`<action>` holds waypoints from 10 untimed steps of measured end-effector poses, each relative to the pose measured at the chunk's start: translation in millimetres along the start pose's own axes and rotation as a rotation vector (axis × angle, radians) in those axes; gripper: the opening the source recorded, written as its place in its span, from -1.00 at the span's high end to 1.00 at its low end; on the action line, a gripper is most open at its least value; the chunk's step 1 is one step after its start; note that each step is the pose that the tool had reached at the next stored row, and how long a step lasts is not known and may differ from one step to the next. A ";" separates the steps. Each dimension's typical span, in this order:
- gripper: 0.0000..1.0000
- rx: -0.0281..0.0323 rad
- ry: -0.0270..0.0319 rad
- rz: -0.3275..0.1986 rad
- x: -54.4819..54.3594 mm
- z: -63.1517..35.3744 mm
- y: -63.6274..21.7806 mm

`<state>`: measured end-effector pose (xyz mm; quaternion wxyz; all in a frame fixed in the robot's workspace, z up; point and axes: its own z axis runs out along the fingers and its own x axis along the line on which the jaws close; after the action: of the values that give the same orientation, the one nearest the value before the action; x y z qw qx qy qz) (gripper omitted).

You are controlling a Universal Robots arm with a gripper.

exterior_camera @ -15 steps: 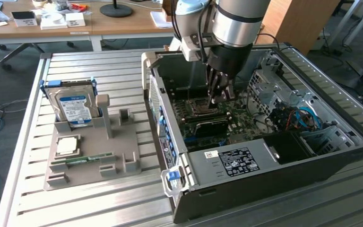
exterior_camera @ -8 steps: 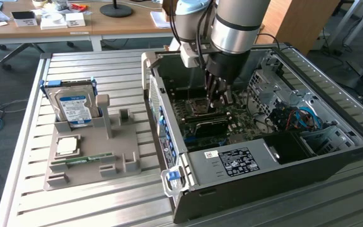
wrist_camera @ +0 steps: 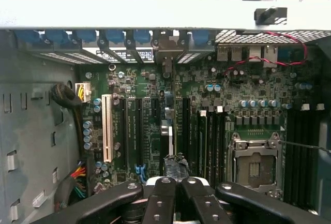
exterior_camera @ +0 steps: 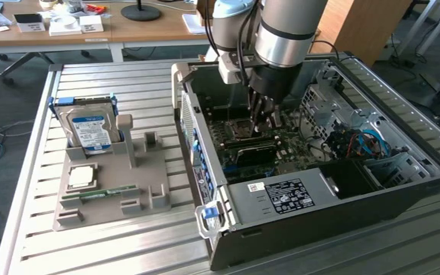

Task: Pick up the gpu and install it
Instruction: 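Press down on the gpu until it lock into place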

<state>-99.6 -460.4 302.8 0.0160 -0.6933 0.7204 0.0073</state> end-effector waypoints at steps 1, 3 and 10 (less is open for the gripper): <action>0.79 -0.0001 0.0010 0.000 0.0 1.4 0.0; 0.79 0.0000 0.0017 0.000 0.1 4.3 0.0; 0.79 0.0005 0.0018 0.013 0.1 14.2 0.2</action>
<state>-99.5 -460.1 288.6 0.0154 -0.6884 0.7251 0.0066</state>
